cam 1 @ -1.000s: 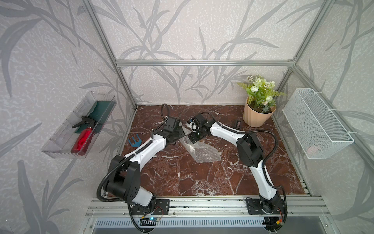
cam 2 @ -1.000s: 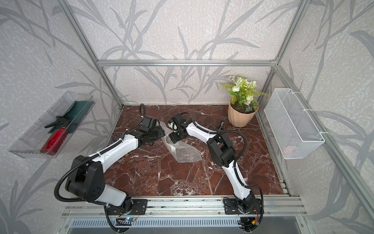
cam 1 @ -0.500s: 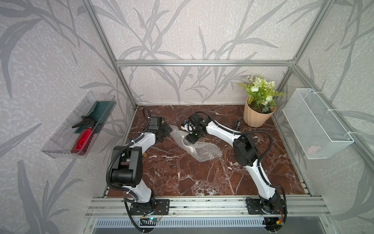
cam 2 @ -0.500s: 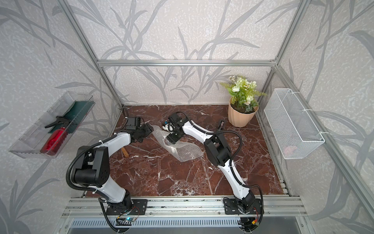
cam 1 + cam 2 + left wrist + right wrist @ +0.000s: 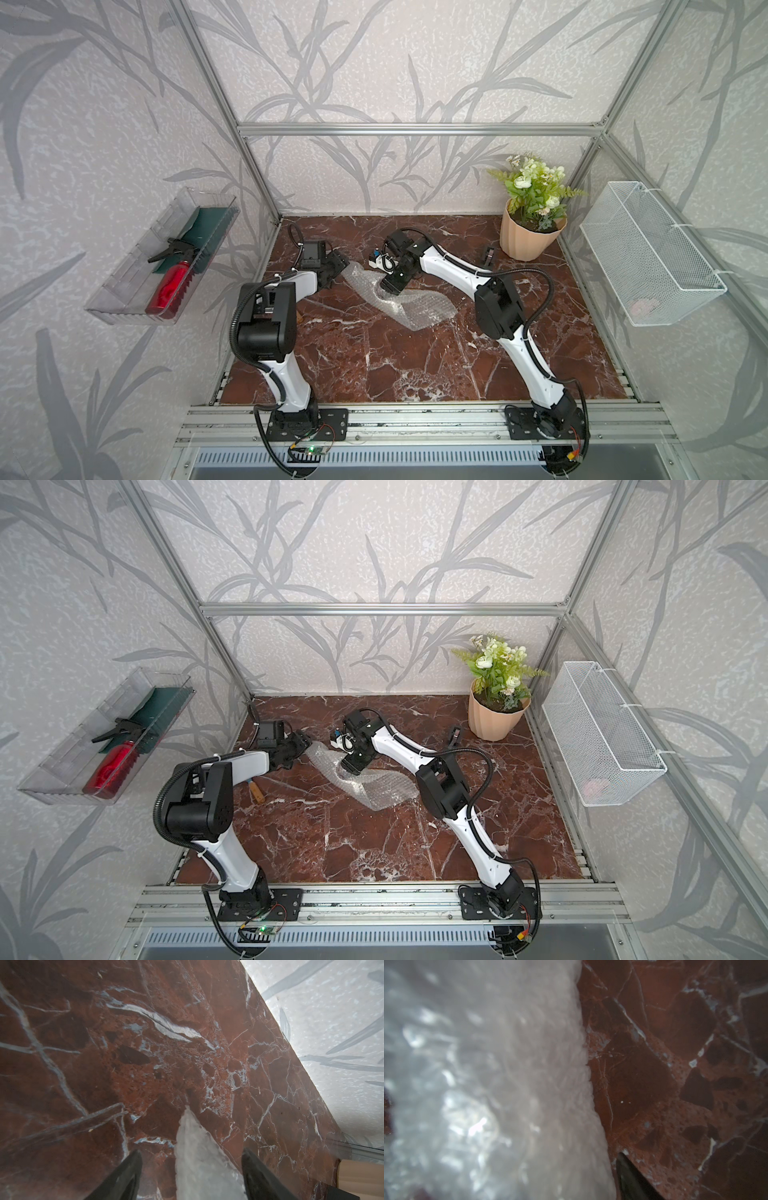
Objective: Wrap mugs in bubble wrap
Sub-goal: Wrap the mug in bubble wrap.
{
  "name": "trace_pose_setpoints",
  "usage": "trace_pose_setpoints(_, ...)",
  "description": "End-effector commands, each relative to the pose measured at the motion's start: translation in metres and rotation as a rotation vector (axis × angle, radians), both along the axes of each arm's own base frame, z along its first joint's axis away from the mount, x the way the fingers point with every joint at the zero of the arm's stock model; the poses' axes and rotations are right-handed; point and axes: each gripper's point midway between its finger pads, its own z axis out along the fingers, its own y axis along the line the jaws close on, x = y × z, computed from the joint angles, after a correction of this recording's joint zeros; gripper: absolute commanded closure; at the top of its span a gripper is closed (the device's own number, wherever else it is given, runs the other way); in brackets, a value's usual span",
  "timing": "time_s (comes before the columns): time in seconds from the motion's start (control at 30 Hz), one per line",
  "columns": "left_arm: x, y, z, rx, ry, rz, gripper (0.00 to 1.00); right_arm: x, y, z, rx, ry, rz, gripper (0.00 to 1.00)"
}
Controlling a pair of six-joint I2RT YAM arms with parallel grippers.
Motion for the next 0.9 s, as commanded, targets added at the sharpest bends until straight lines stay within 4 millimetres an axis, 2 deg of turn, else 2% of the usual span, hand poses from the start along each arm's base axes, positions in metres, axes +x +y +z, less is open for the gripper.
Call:
trace_pose_setpoints(0.0, 0.020, 0.001, 0.017, -0.014, -0.076, -0.012, 0.33, -0.024, -0.010, -0.034, -0.089, 0.094, 0.038, 0.35)
trace_pose_setpoints(0.1, 0.022, -0.006, 0.022, -0.039, -0.079, -0.039, 0.52, -0.021, -0.010, -0.031, -0.088, 0.081, 0.032, 0.35)
trace_pose_setpoints(0.27, 0.012, -0.013, 0.029, -0.063, -0.083, -0.062, 0.83, -0.016, -0.008, -0.024, -0.081, 0.056, 0.025, 0.35)
trace_pose_setpoints(0.4, 0.001, -0.022, 0.054, -0.080, -0.134, -0.087, 0.99, -0.015, -0.008, -0.025, -0.085, 0.064, 0.024, 0.35)
trace_pose_setpoints(0.5, -0.007, -0.039, 0.076, -0.093, -0.169, -0.138, 1.00, -0.016, -0.007, -0.025, -0.083, 0.072, 0.021, 0.35)
trace_pose_setpoints(0.63, -0.021, -0.074, 0.095, -0.142, -0.196, -0.233, 1.00, -0.016, -0.007, -0.028, -0.090, 0.081, 0.014, 0.35)
trace_pose_setpoints(0.77, -0.040, -0.104, 0.101, -0.186, -0.202, -0.295, 1.00, -0.015, -0.008, -0.030, -0.096, 0.084, 0.005, 0.35)
trace_pose_setpoints(0.87, -0.055, -0.123, 0.097, -0.201, -0.197, -0.332, 1.00, -0.015, -0.009, -0.025, -0.090, 0.089, -0.007, 0.33)
